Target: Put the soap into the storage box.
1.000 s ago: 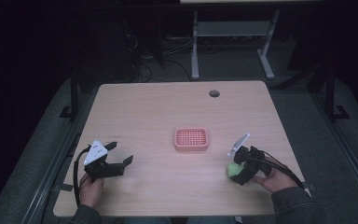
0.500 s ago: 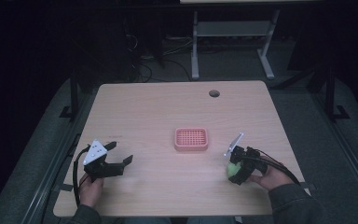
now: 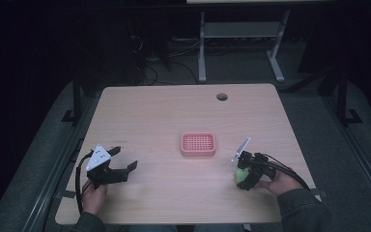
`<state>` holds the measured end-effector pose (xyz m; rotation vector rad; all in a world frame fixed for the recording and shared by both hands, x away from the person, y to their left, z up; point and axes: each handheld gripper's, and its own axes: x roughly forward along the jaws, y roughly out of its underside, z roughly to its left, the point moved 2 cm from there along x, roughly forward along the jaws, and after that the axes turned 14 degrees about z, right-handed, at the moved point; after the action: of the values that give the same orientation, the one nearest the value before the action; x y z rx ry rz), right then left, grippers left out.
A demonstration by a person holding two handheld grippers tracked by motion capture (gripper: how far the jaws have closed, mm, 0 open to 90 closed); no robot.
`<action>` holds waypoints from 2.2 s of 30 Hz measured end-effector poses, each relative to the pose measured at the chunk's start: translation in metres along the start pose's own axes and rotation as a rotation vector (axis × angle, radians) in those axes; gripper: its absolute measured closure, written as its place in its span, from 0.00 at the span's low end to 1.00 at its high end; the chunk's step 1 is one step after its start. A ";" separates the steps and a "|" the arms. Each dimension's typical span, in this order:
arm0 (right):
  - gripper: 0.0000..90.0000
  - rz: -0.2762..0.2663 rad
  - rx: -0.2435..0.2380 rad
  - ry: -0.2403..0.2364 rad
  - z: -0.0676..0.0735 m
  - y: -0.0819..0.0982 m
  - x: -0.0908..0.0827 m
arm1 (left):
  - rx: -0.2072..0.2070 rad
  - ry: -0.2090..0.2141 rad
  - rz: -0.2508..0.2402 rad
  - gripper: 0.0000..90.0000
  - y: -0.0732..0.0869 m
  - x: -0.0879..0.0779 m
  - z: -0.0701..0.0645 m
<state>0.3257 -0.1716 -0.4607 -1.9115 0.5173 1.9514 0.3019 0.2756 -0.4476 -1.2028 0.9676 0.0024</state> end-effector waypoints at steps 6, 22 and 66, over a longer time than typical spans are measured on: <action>0.23 0.002 0.000 -0.006 -0.001 0.000 0.001 | 0.001 0.002 0.004 0.16 0.000 0.000 0.000; 0.26 0.012 -0.009 -0.006 -0.001 0.000 0.005 | 0.004 0.001 0.003 0.16 0.000 0.000 0.000; 0.28 0.035 0.010 -0.005 0.000 -0.002 -0.005 | -0.006 0.006 -0.009 0.16 0.000 -0.001 0.001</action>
<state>0.3271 -0.1698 -0.4554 -1.9030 0.5619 1.9713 0.3020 0.2774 -0.4467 -1.2132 0.9680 -0.0061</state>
